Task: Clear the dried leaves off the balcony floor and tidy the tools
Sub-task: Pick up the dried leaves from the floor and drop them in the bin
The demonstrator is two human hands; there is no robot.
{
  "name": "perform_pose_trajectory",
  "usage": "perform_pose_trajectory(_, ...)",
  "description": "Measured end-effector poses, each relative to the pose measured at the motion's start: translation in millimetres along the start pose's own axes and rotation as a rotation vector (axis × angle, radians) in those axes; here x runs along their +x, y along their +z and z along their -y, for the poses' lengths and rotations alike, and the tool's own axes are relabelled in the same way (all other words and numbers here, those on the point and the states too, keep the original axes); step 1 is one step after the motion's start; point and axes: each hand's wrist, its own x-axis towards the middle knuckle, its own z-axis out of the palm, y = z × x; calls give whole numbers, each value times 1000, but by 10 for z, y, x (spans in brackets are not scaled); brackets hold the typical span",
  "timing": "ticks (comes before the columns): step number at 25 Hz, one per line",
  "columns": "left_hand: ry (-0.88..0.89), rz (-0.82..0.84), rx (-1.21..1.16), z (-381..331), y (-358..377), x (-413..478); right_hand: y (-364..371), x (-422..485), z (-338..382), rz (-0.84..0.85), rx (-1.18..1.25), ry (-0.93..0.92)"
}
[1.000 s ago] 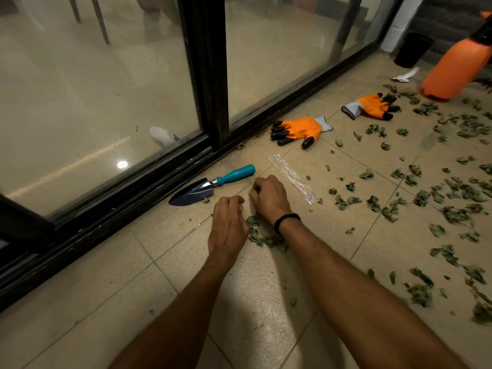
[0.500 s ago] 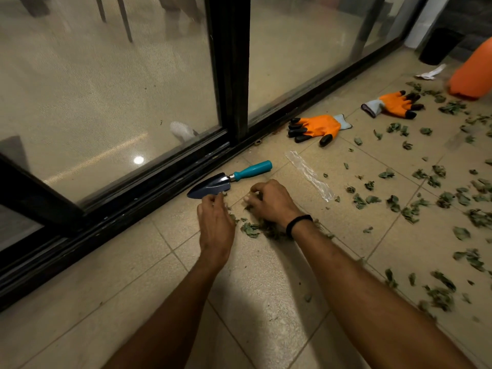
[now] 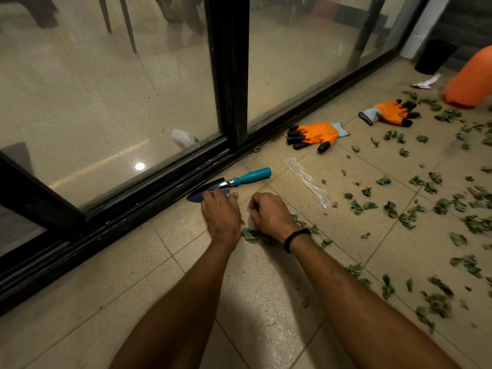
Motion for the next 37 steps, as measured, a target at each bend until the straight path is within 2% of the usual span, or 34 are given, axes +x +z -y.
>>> perform_pose_trajectory(2, -38, 1, -41, -49, 5, 24, -72, -37, -19, -42, 153, 86)
perform_pose_trajectory(4, -9, 4, -114, -27, -12, 5, -201, -84, -31, -73, 455, 249)
perform_pose_trajectory(7, 17, -3, -366, 96, -135, -48, -422, -102, -79, -97, 1295, 604)
perform_pose_trajectory(9, -182, 11, -591, 162, -233, -82, -560, -94, -189, -120, 1668, 754)
perform_pose_trajectory(10, -329, 38, -706, 186, -272, -87, -595, -93, -244, -129, 1740, 792)
perform_pose_trajectory(11, -457, 77, -795, 220, -300, -89, -616, -95, -285, -131, 1726, 797)
perform_pose_trajectory(12, -538, 110, -848, 259, -319, -95, -611, -97, -319, -135, 1584, 764)
perform_pose_trajectory(13, -573, 143, -880, 289, -352, -117, -574, -95, -344, -128, 1311, 693)
perform_pose_trajectory(14, -535, 159, -849, 323, -375, -140, -509, -95, -369, -120, 968, 591)
perform_pose_trajectory(16, -266, 157, -599, 339, -427, -216, -338, -100, -394, -64, 393, 370)
perform_pose_trajectory(18, 24, 181, -326, 271, -435, -305, -157, -113, -373, 34, 110, 277)
perform_pose_trajectory(19, 101, 205, -230, 213, -411, -330, -89, -119, -354, 39, 45, 258)
perform_pose_trajectory(21, 136, 239, -45, 112, -312, -347, -51, -131, -334, -33, 17, 251)
perform_pose_trajectory(23, 145, 251, 162, 54, -208, -358, -141, -162, -314, -64, 172, 306)
perform_pose_trajectory(26, 174, 227, 254, -6, -141, -410, -425, -218, -261, -56, 930, 531)
perform_pose_trajectory(28, 154, 217, 72, -15, -173, -483, -620, -289, -243, -38, 1405, 644)
perform_pose_trajectory(30, -27, 249, -282, 31, -289, -502, -738, -350, -306, -12, 1662, 668)
perform_pose_trajectory(32, -328, 362, -689, 102, -448, -454, -783, -396, -395, 24, 1797, 664)
perform_pose_trajectory(34, -663, 547, -1164, 183, -634, -374, -769, -428, -451, 41, 1877, 670)
perform_pose_trajectory(35, -779, 635, -1342, 239, -715, -338, -754, -442, -463, 35, 1919, 678)
perform_pose_trajectory(37, -873, 719, -1481, 332, -823, -307, -714, -432, -445, 12, 1986, 698)
